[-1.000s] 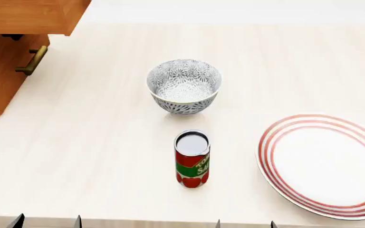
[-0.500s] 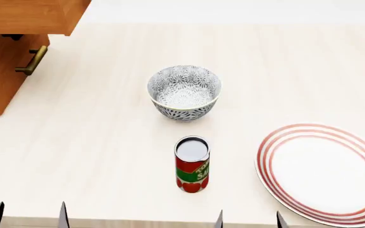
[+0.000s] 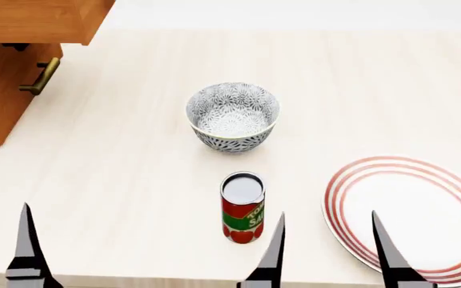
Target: Put the bowl on the plate.
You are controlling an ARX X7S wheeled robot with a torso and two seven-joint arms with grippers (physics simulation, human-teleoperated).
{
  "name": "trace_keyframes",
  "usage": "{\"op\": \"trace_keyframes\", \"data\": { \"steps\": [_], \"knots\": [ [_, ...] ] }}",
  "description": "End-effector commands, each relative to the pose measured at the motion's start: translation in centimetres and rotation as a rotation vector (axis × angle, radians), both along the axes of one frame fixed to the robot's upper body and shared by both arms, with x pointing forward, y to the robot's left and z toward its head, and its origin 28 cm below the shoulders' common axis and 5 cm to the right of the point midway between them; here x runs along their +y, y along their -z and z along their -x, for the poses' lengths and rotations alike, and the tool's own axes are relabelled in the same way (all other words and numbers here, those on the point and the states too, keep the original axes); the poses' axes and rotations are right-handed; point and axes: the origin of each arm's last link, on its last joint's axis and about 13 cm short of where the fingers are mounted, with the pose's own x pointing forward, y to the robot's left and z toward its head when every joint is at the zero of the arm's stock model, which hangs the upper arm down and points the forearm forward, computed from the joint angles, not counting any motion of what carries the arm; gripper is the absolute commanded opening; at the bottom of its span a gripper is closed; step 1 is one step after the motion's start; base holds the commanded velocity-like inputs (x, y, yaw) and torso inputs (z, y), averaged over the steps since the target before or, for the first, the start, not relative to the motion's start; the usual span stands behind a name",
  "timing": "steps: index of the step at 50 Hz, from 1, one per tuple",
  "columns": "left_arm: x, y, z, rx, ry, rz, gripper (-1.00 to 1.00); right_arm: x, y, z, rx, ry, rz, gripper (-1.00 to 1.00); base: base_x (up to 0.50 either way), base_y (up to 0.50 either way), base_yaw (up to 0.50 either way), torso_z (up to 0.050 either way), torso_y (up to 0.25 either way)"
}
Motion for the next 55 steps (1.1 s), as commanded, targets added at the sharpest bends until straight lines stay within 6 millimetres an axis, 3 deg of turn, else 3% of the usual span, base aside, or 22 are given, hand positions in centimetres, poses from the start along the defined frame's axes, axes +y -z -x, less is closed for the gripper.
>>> {"op": "trace_keyframes", "data": {
  "steps": [1,11,35,55],
  "knots": [
    [0.08,-2.13,1.13,-0.067,0.004,-0.003,1.0,0.18,-2.18,0.92,-0.074,0.0,0.026,1.0,0.0,0.0,0.0,0.0,0.0],
    [0.08,-2.33,1.28,-0.073,0.016,-0.003,1.0,-0.05,-2.09,0.77,-0.074,0.023,0.015,1.0,0.02,0.0,0.0,0.0,0.0],
    [0.13,-2.64,1.78,-0.062,0.09,0.011,1.0,-0.19,-1.97,0.67,-0.073,0.034,-0.005,1.0,0.46,0.0,0.0,0.0,0.0],
    [0.24,-2.61,1.87,-0.054,0.101,0.022,1.0,-0.08,-1.88,0.67,-0.072,0.03,-0.003,1.0,0.0,0.0,0.0,0.05,0.0]
  ]
}}
